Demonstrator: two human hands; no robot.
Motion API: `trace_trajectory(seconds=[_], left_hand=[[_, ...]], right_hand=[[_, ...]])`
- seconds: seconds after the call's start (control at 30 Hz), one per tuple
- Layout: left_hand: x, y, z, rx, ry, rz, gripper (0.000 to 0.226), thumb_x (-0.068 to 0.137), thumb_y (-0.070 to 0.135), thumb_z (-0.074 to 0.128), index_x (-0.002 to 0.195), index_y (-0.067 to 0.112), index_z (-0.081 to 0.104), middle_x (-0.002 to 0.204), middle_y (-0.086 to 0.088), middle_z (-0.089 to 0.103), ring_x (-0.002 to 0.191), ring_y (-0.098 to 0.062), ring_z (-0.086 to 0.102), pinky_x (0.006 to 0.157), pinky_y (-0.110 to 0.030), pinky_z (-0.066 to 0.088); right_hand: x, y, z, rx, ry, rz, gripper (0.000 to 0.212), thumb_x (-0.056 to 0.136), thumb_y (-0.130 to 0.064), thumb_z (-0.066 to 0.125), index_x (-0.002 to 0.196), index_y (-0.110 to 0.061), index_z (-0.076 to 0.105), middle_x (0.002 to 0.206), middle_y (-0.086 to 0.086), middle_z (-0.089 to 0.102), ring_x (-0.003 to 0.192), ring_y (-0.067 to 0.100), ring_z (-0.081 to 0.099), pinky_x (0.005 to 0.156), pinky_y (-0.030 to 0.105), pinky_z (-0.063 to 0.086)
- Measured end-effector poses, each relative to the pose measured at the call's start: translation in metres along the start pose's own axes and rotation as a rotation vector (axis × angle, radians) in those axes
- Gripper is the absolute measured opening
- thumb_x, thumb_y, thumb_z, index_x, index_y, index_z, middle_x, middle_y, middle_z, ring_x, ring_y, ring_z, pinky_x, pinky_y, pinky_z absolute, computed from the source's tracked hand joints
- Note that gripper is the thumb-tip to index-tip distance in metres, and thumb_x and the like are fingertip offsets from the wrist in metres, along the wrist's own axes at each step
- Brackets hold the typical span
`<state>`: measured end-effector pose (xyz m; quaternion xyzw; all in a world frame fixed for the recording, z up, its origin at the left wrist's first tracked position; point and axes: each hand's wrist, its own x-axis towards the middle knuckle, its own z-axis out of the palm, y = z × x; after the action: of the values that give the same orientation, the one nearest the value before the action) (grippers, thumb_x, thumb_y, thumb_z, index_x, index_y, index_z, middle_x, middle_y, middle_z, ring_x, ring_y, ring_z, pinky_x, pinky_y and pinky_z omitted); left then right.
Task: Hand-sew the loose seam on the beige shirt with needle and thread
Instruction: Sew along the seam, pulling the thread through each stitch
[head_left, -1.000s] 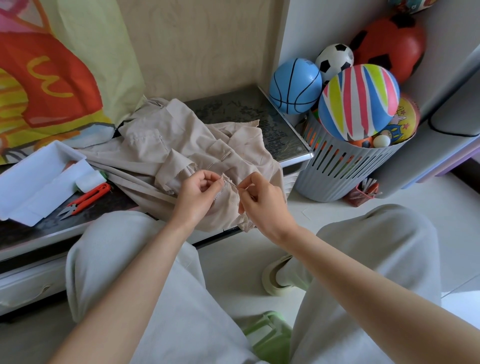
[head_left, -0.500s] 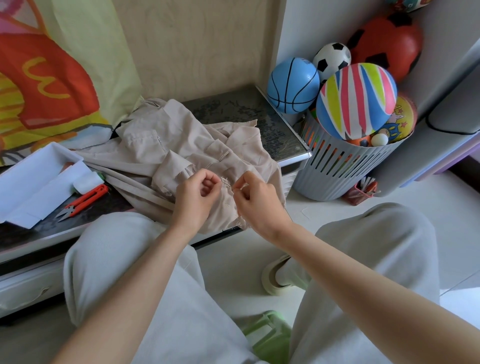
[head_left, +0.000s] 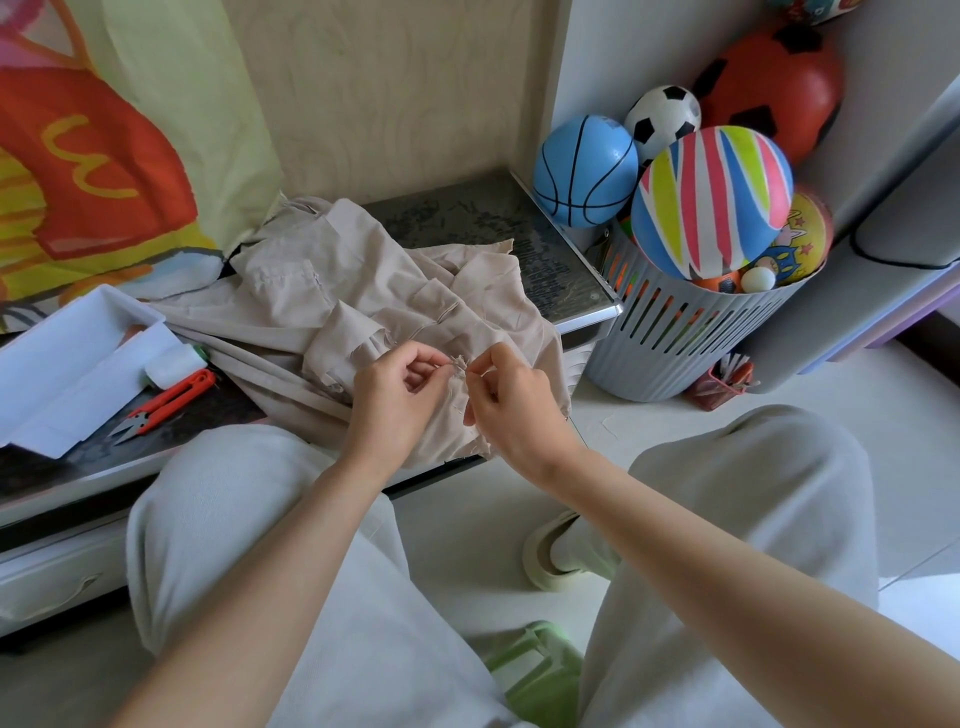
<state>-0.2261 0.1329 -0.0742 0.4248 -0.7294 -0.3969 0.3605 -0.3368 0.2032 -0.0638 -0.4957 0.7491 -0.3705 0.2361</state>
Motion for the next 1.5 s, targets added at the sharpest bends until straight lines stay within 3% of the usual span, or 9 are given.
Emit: trace_trajectory(seconds=[0.2, 0.33, 0.5, 0.67, 0.97, 1.17, 1.33, 1.43, 1.5], left_hand=[[0.002, -0.004, 0.001, 0.043, 0.01, 0.005, 0.009, 0.084, 0.006, 0.067, 0.078, 0.012, 0.064, 0.064, 0.001, 0.059, 0.058, -0.002, 0.051, 0.058, -0.007, 0.041], [0.003, -0.009, 0.001, 0.053, 0.026, 0.029, 0.015, 0.084, 0.001, 0.065, 0.078, 0.013, 0.06, 0.063, 0.003, 0.054, 0.059, -0.002, 0.05, 0.058, -0.008, 0.041], [0.0, -0.007, 0.001, 0.066, -0.022, 0.108, 0.017, 0.083, 0.001, 0.066, 0.077, 0.016, 0.059, 0.065, 0.007, 0.054, 0.062, -0.002, 0.05, 0.059, -0.007, 0.04], [0.001, -0.006, 0.002, 0.043, -0.02, 0.088, 0.015, 0.085, 0.003, 0.065, 0.078, 0.014, 0.059, 0.066, 0.004, 0.054, 0.063, -0.006, 0.049, 0.059, -0.008, 0.04], [0.003, -0.008, 0.002, 0.097, 0.031, 0.086, 0.003, 0.086, 0.005, 0.066, 0.083, 0.006, 0.065, 0.067, 0.011, 0.056, 0.063, 0.006, 0.052, 0.06, -0.003, 0.038], [0.002, -0.005, -0.001, 0.069, -0.018, 0.123, 0.009, 0.085, 0.001, 0.065, 0.081, 0.009, 0.063, 0.07, 0.008, 0.057, 0.064, 0.002, 0.052, 0.06, -0.005, 0.04], [0.004, -0.003, 0.0, -0.009, -0.048, 0.029, 0.016, 0.084, -0.001, 0.063, 0.08, 0.015, 0.06, 0.072, 0.002, 0.06, 0.067, -0.007, 0.051, 0.063, -0.007, 0.041], [0.004, -0.001, -0.001, -0.026, -0.048, 0.023, 0.014, 0.085, 0.0, 0.062, 0.081, 0.013, 0.061, 0.073, 0.002, 0.06, 0.067, -0.006, 0.051, 0.065, -0.007, 0.041], [0.004, 0.0, -0.001, -0.039, -0.068, 0.038, 0.015, 0.086, -0.001, 0.062, 0.081, 0.014, 0.06, 0.074, 0.002, 0.059, 0.067, -0.002, 0.05, 0.066, -0.007, 0.041]], right_hand=[[0.0, -0.001, 0.002, 0.049, -0.022, -0.006, 0.007, 0.093, -0.011, 0.043, 0.089, -0.016, 0.047, 0.068, 0.0, 0.07, 0.052, 0.002, 0.05, 0.059, 0.029, 0.046], [-0.001, -0.002, 0.001, 0.06, -0.042, -0.006, 0.007, 0.093, -0.011, 0.043, 0.09, -0.015, 0.048, 0.067, 0.0, 0.069, 0.052, 0.001, 0.051, 0.054, 0.025, 0.042], [0.003, -0.003, 0.001, 0.052, -0.034, -0.002, 0.005, 0.094, -0.013, 0.044, 0.09, -0.015, 0.048, 0.07, 0.005, 0.07, 0.056, 0.01, 0.054, 0.061, 0.03, 0.047], [0.006, -0.006, 0.001, 0.105, -0.043, 0.013, 0.01, 0.097, -0.017, 0.044, 0.087, -0.018, 0.045, 0.066, -0.004, 0.066, 0.049, 0.006, 0.056, 0.06, 0.029, 0.049], [0.001, -0.009, 0.003, 0.163, -0.065, -0.066, 0.023, 0.09, 0.006, 0.032, 0.099, -0.015, 0.036, 0.08, -0.005, 0.062, 0.068, 0.01, 0.061, 0.068, 0.023, 0.048], [0.007, -0.009, 0.0, 0.297, -0.094, 0.01, 0.006, 0.097, -0.008, 0.044, 0.099, -0.013, 0.041, 0.083, 0.009, 0.067, 0.066, 0.009, 0.063, 0.063, 0.012, 0.046], [0.01, -0.012, -0.006, 0.372, -0.118, 0.069, 0.019, 0.093, -0.02, 0.059, 0.101, -0.009, 0.046, 0.076, 0.002, 0.063, 0.054, 0.002, 0.058, 0.056, 0.016, 0.048], [0.017, -0.014, -0.015, 0.163, -0.076, 0.122, 0.033, 0.097, -0.038, 0.046, 0.103, -0.007, 0.057, 0.074, -0.008, 0.054, 0.063, 0.008, 0.055, 0.069, 0.029, 0.047], [0.022, -0.016, -0.021, 0.14, -0.142, 0.216, 0.047, 0.1, -0.041, 0.036, 0.102, -0.004, 0.064, 0.079, -0.003, 0.057, 0.08, 0.016, 0.054, 0.083, 0.035, 0.044]])
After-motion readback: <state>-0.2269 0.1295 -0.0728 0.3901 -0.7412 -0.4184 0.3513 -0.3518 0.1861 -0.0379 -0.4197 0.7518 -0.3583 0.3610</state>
